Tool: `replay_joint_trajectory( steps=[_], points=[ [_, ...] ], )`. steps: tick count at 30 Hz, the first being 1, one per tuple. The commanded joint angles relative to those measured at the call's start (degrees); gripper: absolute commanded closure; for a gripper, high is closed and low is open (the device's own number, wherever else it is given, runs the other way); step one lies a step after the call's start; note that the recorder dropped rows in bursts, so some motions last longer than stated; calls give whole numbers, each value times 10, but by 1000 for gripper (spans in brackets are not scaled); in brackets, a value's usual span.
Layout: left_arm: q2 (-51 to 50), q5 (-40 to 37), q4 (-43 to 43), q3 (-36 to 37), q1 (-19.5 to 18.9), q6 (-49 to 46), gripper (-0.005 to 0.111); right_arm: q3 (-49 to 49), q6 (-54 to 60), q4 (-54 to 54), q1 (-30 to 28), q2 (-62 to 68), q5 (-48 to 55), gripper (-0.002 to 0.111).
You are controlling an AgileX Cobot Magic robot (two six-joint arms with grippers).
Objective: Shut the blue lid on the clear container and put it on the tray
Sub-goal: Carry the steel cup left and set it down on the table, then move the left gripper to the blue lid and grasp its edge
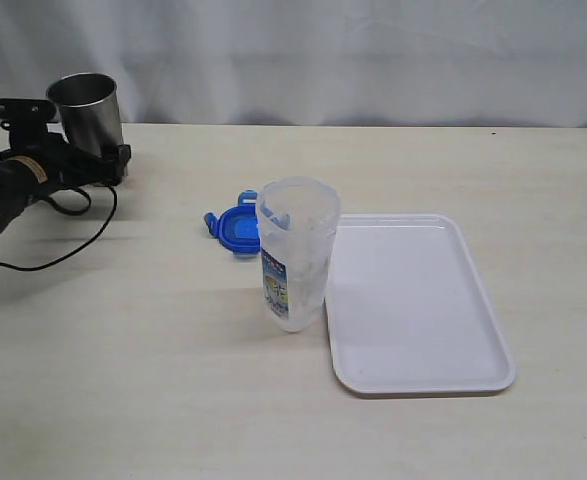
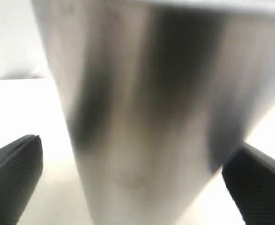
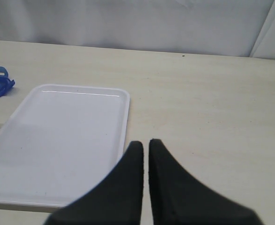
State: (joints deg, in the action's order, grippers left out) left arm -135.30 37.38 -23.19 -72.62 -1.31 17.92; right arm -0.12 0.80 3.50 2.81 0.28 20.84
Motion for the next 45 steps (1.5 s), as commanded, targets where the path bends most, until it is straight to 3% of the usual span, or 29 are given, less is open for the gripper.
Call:
replay_joint_trajectory(
  steps=[1, 11, 23, 25, 28, 30, 33, 40, 45],
  points=[
    [5, 50, 1, 31, -1, -2, 10, 1, -1, 1, -2, -3, -6, 104],
    [23, 83, 2, 99, -1, -2, 10, 1, -1, 1, -2, -3, -6, 104],
    [147, 82, 46, 229, 1, 9, 11, 1, -1, 1, -2, -3, -6, 104],
    [170, 82, 66, 253, 1, 9, 17, 1, -1, 1, -2, -3, -6, 104],
    [192, 82, 65, 282, 1, 12, 37, 1, -1, 1, -2, -3, -6, 104],
    [200, 77, 6, 285, 1, 46, 50, 1, -1, 1, -2, -3, -6, 104],
    [204, 62, -119, 282, 1, 199, 63, 1, -1, 1, -2, -3, -6, 104],
    [204, 68, -452, 203, 14, 455, 73, 1, -1, 1, -2, -3, -6, 104],
    [204, 12, -461, 182, 82, 468, 73, 1, -1, 1, -2, -3, -6, 104]
  ],
)
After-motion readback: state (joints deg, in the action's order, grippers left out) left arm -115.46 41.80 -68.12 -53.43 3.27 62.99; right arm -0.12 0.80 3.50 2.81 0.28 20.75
